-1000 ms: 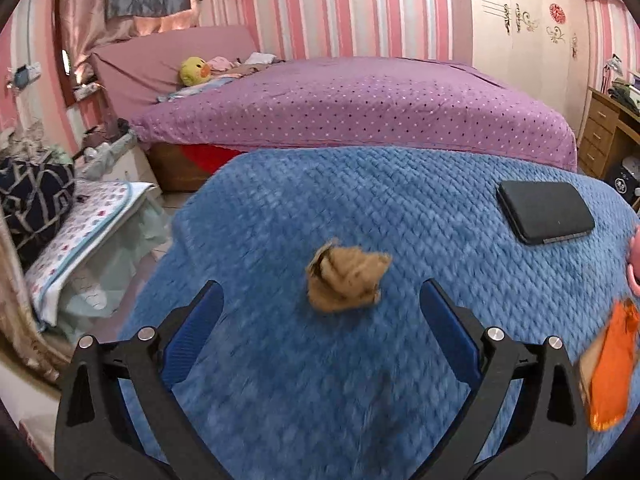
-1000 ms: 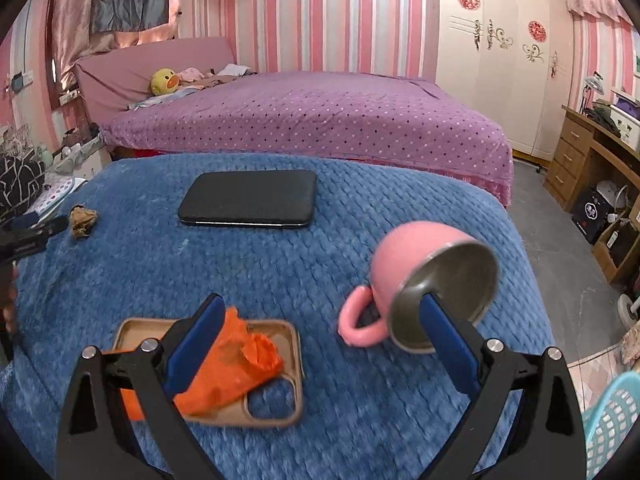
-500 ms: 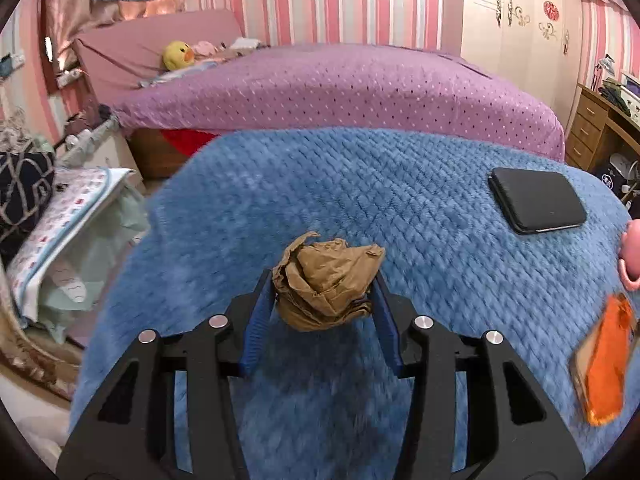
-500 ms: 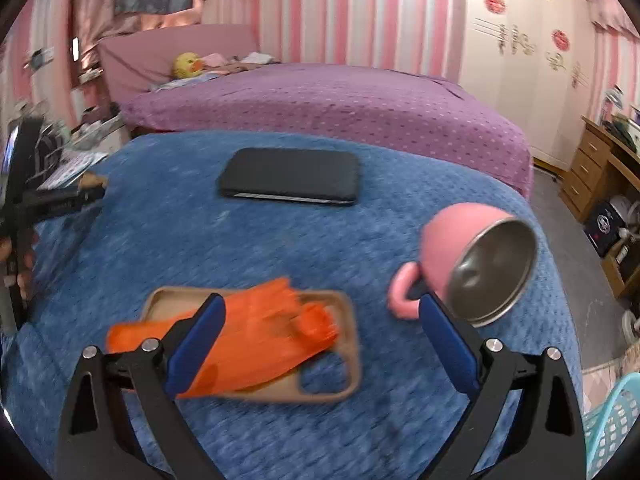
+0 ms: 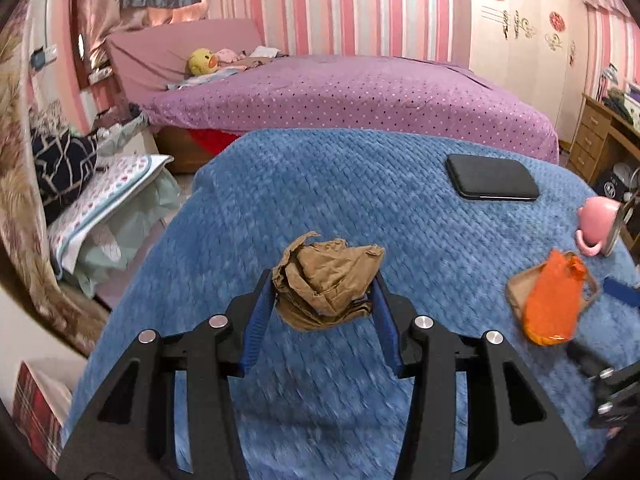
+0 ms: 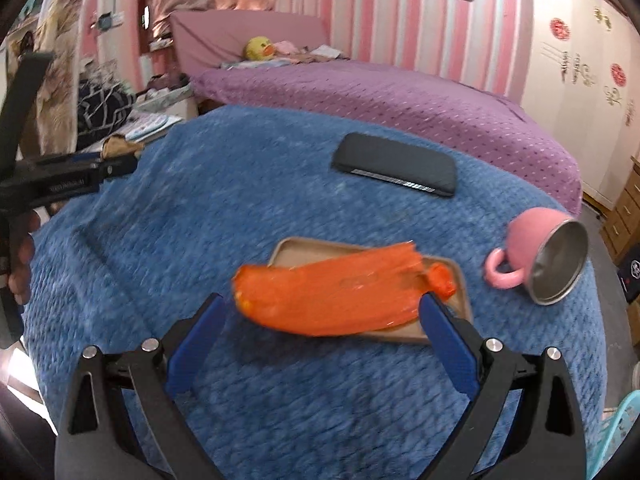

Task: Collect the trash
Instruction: 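Grasp the orange snack wrapper on the tray with the right tool, then carry the cloth and wrapper over the basket and release both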

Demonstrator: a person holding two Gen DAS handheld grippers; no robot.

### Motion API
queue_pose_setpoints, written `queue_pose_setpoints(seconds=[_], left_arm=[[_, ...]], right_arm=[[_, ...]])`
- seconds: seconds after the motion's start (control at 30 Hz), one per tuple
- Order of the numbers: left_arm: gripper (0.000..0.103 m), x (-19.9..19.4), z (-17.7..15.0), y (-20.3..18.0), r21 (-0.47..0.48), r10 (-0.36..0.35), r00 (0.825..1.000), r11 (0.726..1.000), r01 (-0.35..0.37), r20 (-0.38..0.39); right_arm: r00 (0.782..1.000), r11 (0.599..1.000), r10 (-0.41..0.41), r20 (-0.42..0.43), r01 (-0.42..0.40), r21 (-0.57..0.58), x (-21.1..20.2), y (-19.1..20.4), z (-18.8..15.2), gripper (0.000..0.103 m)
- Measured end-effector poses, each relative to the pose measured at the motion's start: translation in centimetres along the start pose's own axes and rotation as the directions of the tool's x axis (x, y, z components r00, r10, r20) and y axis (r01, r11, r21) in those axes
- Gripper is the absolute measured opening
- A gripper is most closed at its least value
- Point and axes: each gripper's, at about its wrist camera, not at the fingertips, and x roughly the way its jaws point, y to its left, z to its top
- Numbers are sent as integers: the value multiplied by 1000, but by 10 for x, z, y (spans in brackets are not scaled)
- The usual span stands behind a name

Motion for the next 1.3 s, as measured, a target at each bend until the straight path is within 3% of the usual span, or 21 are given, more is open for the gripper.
queue_pose_setpoints(seconds=[0.13, 0.3, 0.33, 0.4, 0.5, 0.6, 0.83, 1.13, 1.3], left_arm=[[46, -11, -7, -6, -23, 7, 1000, 1000, -7, -9], [46, -20, -20, -8, -121, -5, 1000, 993, 5, -4], [46, -19, -25, -9, -124, -9, 1000, 992, 8, -4], [46, -13, -33, -16, -86, 16, 1000, 996, -18, -15], [46, -9, -35, -22, -46, 54, 998, 997, -56, -32], [46, -12, -32, -24, -60, 14, 1000, 998, -15, -14], [46, -13, -32, -38, -6, 37, 999, 999, -37, 11], [46, -30, -28, -57, -20, -16, 999, 1000, 17, 45], [46, -38, -31, -76, 11, -44, 997, 999, 44, 61]], right_arm=[[999, 1000, 21, -25, -21, -18, 8, 10, -4, 91], [998, 999, 37, -59, -39, -38, 26, 16, -3, 54], [997, 998, 45, -61, -47, -39, 28, 17, -3, 50], [996, 996, 65, -66, -68, -49, 30, 20, -2, 31], [994, 994, 89, -66, -93, -63, 29, 22, -4, 21], [994, 992, 101, -43, -104, -70, 23, 23, -3, 11], [994, 994, 103, 20, -102, -38, -1, 8, -2, 7], [977, 985, 96, 189, -121, 126, -64, -49, -2, 7], [965, 977, 49, 257, -100, 189, -100, -83, -8, 7]])
